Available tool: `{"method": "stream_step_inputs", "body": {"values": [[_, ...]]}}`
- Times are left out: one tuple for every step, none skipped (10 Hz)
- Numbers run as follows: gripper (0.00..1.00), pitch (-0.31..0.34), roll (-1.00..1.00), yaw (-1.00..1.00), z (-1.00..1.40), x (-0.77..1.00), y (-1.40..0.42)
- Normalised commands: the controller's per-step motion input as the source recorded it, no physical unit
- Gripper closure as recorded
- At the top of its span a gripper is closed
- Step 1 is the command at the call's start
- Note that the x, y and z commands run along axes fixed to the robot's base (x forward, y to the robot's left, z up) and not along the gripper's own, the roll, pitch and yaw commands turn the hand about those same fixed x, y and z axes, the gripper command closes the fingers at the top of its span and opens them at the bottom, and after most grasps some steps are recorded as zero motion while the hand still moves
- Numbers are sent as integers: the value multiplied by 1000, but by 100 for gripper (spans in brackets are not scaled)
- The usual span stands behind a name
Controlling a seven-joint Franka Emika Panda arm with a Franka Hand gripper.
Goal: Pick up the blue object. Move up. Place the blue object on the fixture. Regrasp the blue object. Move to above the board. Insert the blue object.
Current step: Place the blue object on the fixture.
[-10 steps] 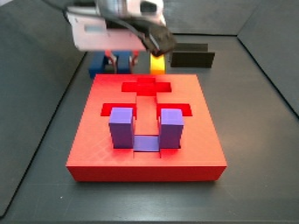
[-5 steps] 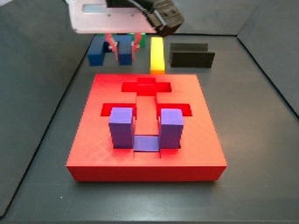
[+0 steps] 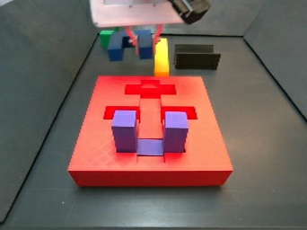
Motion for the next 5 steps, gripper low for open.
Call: {"method": "stream_step_inputs", "body": {"values": [[100,0,-463,-320,277,963,243],[100,-20,-540,-320,309,949,237],[100,0,-520,-340,271,926,214],[100,20,-506,-291,91,966,117],[100,80,-434,-280,34,951,134]]}}
